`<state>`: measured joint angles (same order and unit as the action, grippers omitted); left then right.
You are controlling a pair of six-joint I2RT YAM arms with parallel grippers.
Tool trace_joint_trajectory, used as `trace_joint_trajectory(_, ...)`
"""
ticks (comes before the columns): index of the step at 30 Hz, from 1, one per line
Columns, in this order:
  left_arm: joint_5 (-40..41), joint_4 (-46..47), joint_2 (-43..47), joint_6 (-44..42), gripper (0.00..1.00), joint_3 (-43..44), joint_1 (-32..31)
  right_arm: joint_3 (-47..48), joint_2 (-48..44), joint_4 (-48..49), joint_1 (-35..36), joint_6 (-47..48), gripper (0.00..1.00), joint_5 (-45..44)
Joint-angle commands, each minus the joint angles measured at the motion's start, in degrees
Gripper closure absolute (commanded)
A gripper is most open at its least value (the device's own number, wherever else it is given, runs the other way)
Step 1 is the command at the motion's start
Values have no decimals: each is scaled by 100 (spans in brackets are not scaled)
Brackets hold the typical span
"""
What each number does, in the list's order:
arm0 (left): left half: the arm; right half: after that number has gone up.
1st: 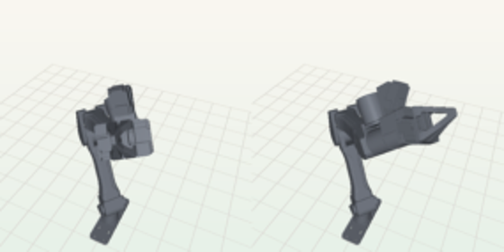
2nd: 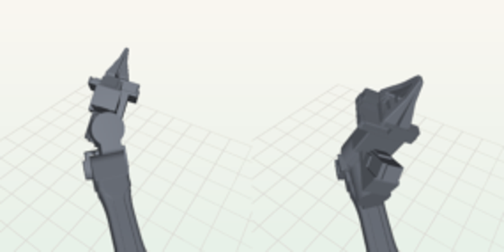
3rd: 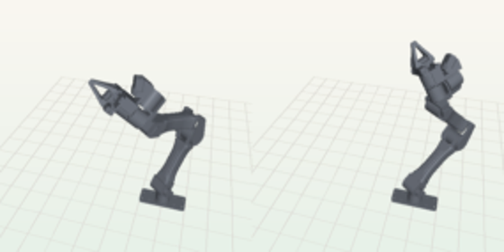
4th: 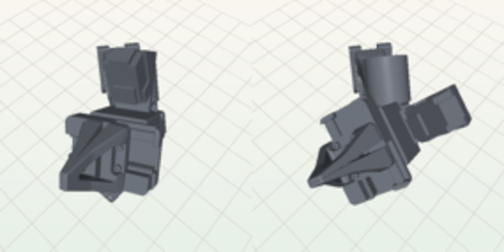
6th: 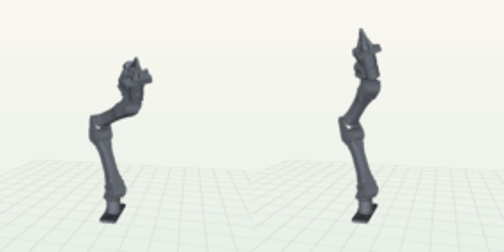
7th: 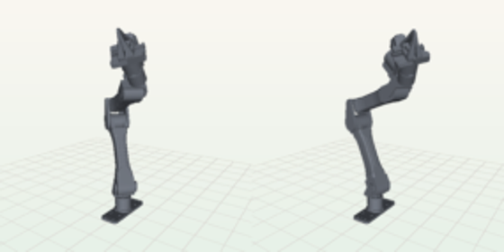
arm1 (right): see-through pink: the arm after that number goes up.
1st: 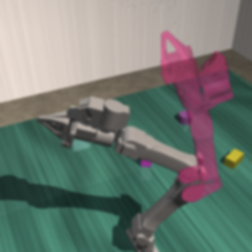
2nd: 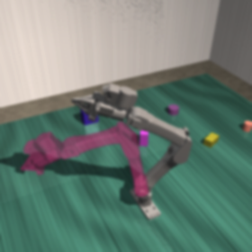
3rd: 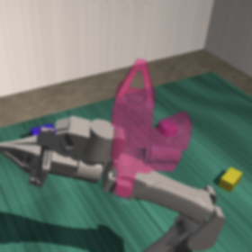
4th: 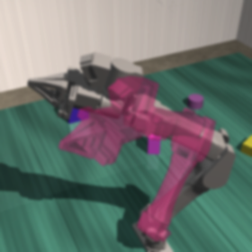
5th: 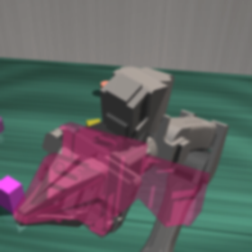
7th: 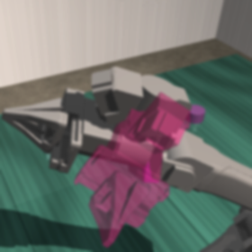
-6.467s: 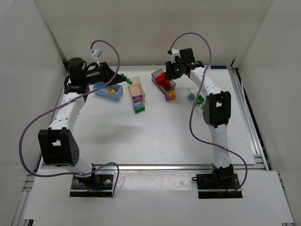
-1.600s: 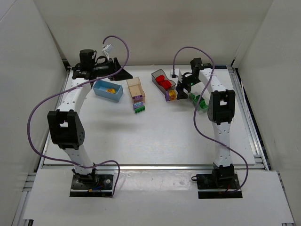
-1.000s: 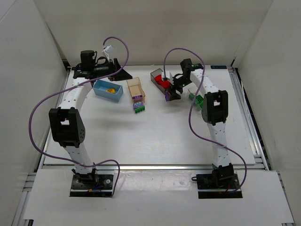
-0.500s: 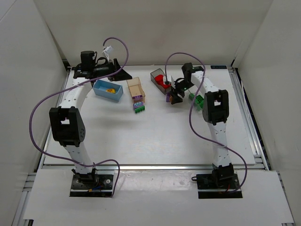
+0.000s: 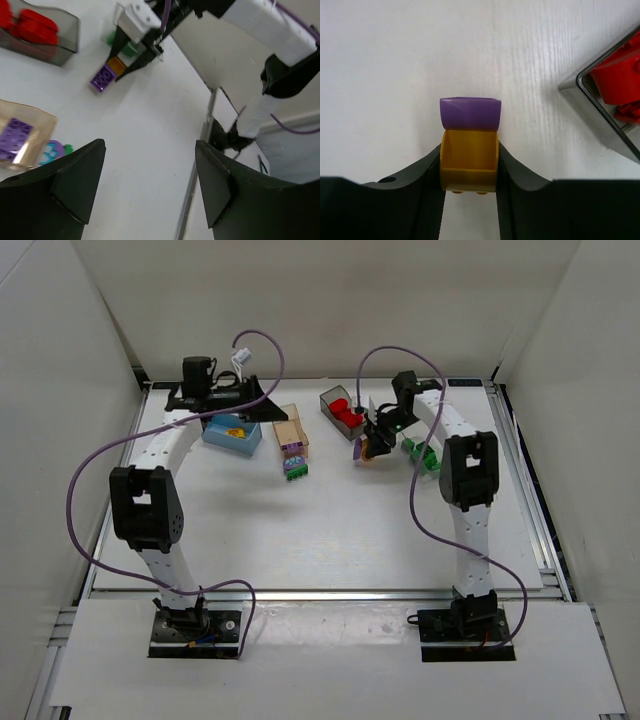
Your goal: Sort the legos into containers by color
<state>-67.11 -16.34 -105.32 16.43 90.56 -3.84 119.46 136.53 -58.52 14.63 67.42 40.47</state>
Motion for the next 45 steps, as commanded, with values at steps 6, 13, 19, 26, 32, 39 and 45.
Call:
trace_joint_trajectory(6,-1682,-150,249,-447,16,-803,-609,110,-1998,8,-31,-2178,91,2119)
trace_joint_trajectory(13,-1648,-168,327,-894,16,-628,-917,-422,-2657,1218,127,-5180,91,3493)
trace_joint_trajectory(19,-1506,-133,398,-1177,16,-312,-1110,-801,-2763,1959,426,-6065,91,4065)
trace_joint_trajectory(26,-1691,-133,354,-1116,15,128,-1207,-881,-2693,1906,602,-6039,92,4066)
trace_joint_trajectory(32,-1770,-133,407,-1036,15,260,-1242,-775,-2579,1695,707,-5776,92,4004)
trace_joint_trajectory(39,-2086,-133,389,-826,15,479,-1242,-731,-2526,1221,795,-5231,92,3864)
trace_joint_trajectory(45,-2086,-115,310,-746,17,690,-1251,-634,-2500,966,953,-4844,92,3696)
